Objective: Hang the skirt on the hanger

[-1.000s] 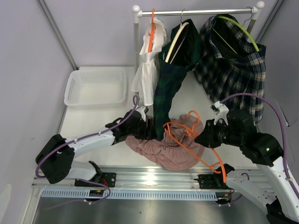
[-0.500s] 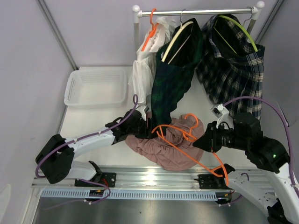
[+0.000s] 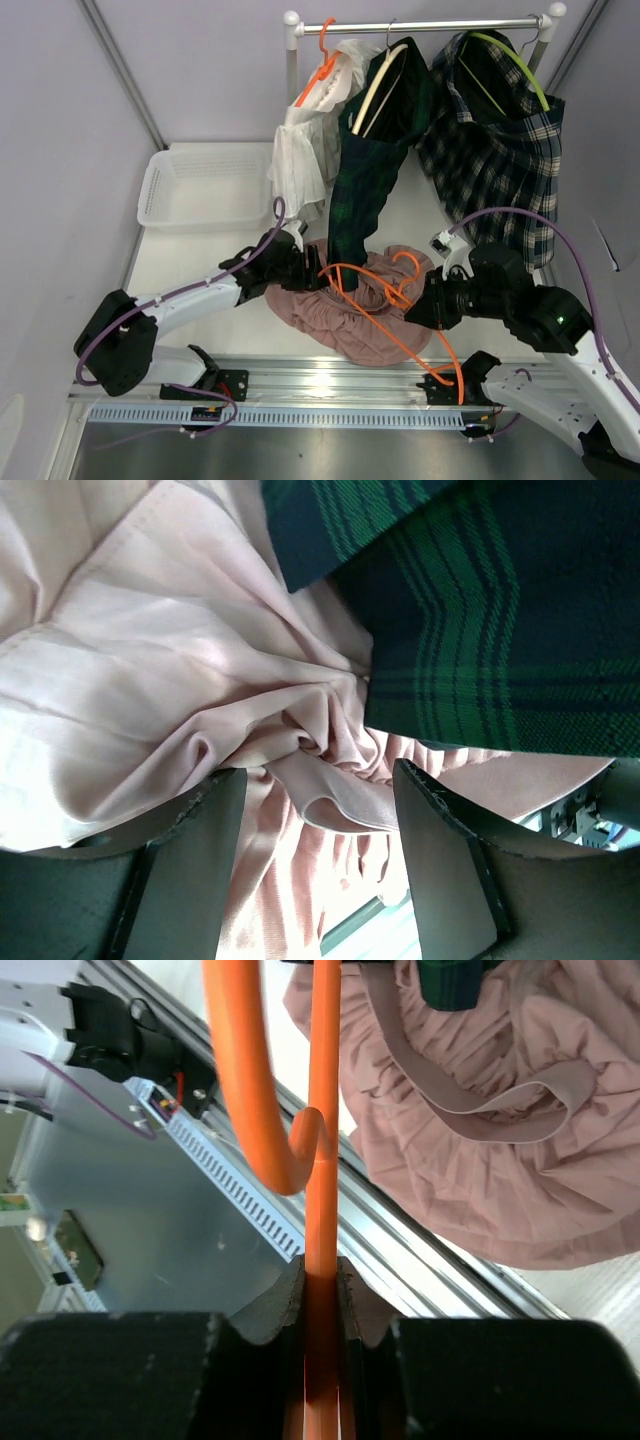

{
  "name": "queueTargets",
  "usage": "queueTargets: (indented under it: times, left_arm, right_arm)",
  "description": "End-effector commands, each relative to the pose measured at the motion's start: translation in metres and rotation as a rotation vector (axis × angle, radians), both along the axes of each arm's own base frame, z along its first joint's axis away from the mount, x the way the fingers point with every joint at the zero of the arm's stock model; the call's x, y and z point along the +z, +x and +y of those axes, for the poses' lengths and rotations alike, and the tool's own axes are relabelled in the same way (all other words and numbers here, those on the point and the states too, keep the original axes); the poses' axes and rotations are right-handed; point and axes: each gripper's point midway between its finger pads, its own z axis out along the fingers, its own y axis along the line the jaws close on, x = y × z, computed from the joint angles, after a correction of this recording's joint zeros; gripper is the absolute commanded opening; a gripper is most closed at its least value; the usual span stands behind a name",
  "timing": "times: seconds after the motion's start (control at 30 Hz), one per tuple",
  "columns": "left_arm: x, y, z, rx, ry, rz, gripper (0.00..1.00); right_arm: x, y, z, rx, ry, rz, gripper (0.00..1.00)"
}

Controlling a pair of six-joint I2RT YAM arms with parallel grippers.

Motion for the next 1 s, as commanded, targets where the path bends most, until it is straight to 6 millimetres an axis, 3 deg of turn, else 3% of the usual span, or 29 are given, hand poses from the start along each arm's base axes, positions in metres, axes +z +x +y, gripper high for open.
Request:
queueTargets:
  times: [0.0, 0.3, 0.57, 0.97]
  left_arm:
    - [0.024, 0.012, -0.005, -0.002, -0.055, -0.058, 0.66]
    - [0.02, 0.013, 0.008, 0.024, -0.045, -0.058, 0.66]
    - [0.021, 0.013, 0.017, 0.038, -0.036, -0.07, 0.67]
    - [0.026, 0.016, 0.03, 0.071, -0.021, -0.082, 0.66]
  right_arm:
    - [-0.006, 0.01, -0.002, -0.033, -0.053, -0.029, 0.0]
    - [0.013, 0.031, -0.013, -0.152, -0.07, -0.117, 0.0]
    - [0.02, 0.012, 0.007, 0.003, -0.003, -0.083, 0.0]
    - [0.012, -0.002, 0.013, 0.08, -0.033, -0.053, 0.0]
